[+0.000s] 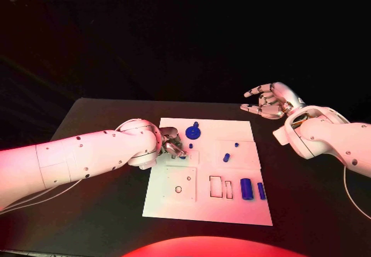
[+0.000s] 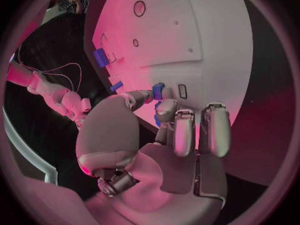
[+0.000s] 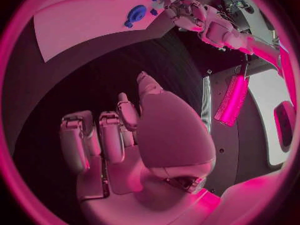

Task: Assemble the parts on the task board

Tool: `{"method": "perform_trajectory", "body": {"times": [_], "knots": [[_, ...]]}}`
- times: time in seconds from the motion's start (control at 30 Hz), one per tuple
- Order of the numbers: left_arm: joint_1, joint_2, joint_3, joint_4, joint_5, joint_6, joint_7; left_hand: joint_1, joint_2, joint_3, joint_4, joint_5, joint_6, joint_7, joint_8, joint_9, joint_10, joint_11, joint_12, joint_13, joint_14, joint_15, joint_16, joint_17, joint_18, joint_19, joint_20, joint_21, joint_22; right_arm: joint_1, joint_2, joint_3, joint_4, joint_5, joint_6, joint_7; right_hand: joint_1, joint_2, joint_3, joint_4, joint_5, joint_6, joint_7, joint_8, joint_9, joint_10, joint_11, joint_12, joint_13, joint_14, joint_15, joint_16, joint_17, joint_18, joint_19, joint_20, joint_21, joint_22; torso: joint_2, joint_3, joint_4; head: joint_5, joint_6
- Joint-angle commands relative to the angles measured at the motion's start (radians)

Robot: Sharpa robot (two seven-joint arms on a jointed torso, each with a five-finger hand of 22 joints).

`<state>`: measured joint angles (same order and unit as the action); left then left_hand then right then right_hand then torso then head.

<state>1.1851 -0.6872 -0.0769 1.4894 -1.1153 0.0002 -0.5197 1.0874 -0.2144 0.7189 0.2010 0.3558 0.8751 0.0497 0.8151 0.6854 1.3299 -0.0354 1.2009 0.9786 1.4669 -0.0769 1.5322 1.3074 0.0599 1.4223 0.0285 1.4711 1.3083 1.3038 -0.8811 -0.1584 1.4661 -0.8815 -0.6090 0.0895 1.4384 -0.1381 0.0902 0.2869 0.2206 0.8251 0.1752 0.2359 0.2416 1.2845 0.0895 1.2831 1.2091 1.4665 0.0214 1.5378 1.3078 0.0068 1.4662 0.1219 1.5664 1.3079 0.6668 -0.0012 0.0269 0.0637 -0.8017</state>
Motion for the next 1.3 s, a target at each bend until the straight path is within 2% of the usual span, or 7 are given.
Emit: {"method": "perform_trajectory", "body": {"times": [0.03, 0.6, 0.97, 1.0, 1.13, 1.3], "knots": [[-0.003, 0.008, -0.003, 0.000, 0.022, 0.029, 0.006, -0.014, -0.001, 0.166, -0.176, -0.005, 0.006, -0.012, 0.000, 0.002, 0.008, 0.002, 0.003, 0.002, 0.086, -0.010, 0.006, 0.193, -0.006, 0.007, -0.001, 0.004, 0.004, -0.001, 0.000, 0.000, 0.001, -0.009, 0.011, 0.008, -0.008, -0.003, 0.005, 0.001, 0.005, 0.007, -0.001, 0.004, -0.001, 0.008, -0.002, 0.006, 0.001, 0.084, -0.009, -0.002, 0.178, -0.007, 0.105, -0.006, 0.004, 0.263, 0.000, -0.0004, -0.0004, 0.000, 0.001], [-0.003, 0.021, -0.003, -0.013, 0.023, 0.046, 0.005, -0.045, 0.001, 0.108, -0.140, -0.011, 0.019, -0.022, -0.008, 0.006, 0.017, -0.006, 0.010, 0.016, 0.087, -0.016, 0.009, 0.197, -0.007, 0.011, -0.007, 0.004, 0.008, -0.001, -0.002, 0.000, 0.004, -0.009, 0.009, 0.009, -0.010, -0.002, 0.007, 0.001, 0.006, 0.007, -0.001, 0.004, -0.001, 0.007, -0.002, 0.005, -0.001, 0.084, -0.009, -0.003, 0.176, -0.007, 0.105, -0.006, 0.004, 0.263, 0.000, -0.0015, 0.0012, -0.004, -0.004], [-0.002, 0.026, -0.003, -0.026, 0.008, 0.040, 0.005, -0.073, 0.007, 0.018, -0.091, -0.028, 0.035, -0.026, -0.022, 0.006, 0.015, -0.008, 0.009, 0.021, 0.087, -0.019, 0.009, 0.197, -0.007, 0.011, -0.011, 0.002, 0.008, -0.001, -0.003, 0.000, 0.005, -0.009, 0.007, 0.010, -0.011, -0.003, 0.007, 0.002, 0.006, 0.007, -0.001, 0.004, -0.002, 0.006, -0.002, 0.004, -0.002, 0.083, -0.009, -0.003, 0.175, -0.007, 0.105, -0.006, 0.004, 0.263, 0.000, -0.0014, 0.0005, -0.005, -0.002], [-0.002, 0.026, -0.003, -0.027, 0.008, 0.039, 0.005, -0.080, 0.008, -0.023, -0.074, -0.035, 0.041, -0.026, -0.027, 0.006, 0.015, -0.009, 0.010, 0.023, 0.087, -0.019, 0.009, 0.197, -0.008, 0.012, -0.011, 0.002, 0.009, -0.001, -0.003, 0.000, 0.005, -0.009, 0.007, 0.010, -0.011, -0.003, 0.007, 0.002, 0.006, 0.007, -0.001, 0.004, -0.002, 0.006, -0.002, 0.004, -0.002, 0.083, -0.009, -0.003, 0.175, -0.007, 0.105, -0.006, 0.004, 0.263, 0.000, -0.0014, 0.0005, -0.005, -0.002], [-0.002, 0.026, -0.003, -0.030, 0.007, 0.036, 0.005, -0.083, 0.013, -0.073, -0.052, -0.041, 0.046, -0.026, -0.034, 0.006, 0.015, -0.009, 0.011, 0.027, 0.087, -0.020, 0.009, 0.197, -0.008, 0.013, -0.012, 0.001, 0.011, -0.001, -0.004, 0.000, 0.005, -0.008, 0.007, 0.010, -0.011, -0.003, 0.007, 0.002, 0.006, 0.007, -0.001, 0.004, -0.002, 0.006, -0.002, 0.004, -0.002, 0.083, -0.009, -0.003, 0.175, -0.007, 0.105, -0.006, 0.004, 0.263, 0.000, -0.0016, -0.0001, -0.005, -0.002], [-0.002, 0.025, -0.003, -0.030, 0.007, 0.035, 0.004, -0.084, 0.015, -0.104, -0.036, -0.044, 0.049, -0.026, -0.038, 0.007, 0.014, -0.008, 0.010, 0.028, 0.087, -0.019, 0.009, 0.196, -0.008, 0.013, -0.012, 0.001, 0.010, -0.001, -0.005, 0.000, 0.006, -0.008, 0.007, 0.010, -0.014, -0.003, 0.007, 0.002, 0.005, 0.007, -0.001, 0.004, -0.002, 0.006, -0.002, 0.004, -0.003, 0.083, -0.009, -0.005, 0.172, -0.007, 0.105, -0.006, 0.004, 0.263, 0.000, -0.0021, 0.0003, -0.006, -0.002]]}}
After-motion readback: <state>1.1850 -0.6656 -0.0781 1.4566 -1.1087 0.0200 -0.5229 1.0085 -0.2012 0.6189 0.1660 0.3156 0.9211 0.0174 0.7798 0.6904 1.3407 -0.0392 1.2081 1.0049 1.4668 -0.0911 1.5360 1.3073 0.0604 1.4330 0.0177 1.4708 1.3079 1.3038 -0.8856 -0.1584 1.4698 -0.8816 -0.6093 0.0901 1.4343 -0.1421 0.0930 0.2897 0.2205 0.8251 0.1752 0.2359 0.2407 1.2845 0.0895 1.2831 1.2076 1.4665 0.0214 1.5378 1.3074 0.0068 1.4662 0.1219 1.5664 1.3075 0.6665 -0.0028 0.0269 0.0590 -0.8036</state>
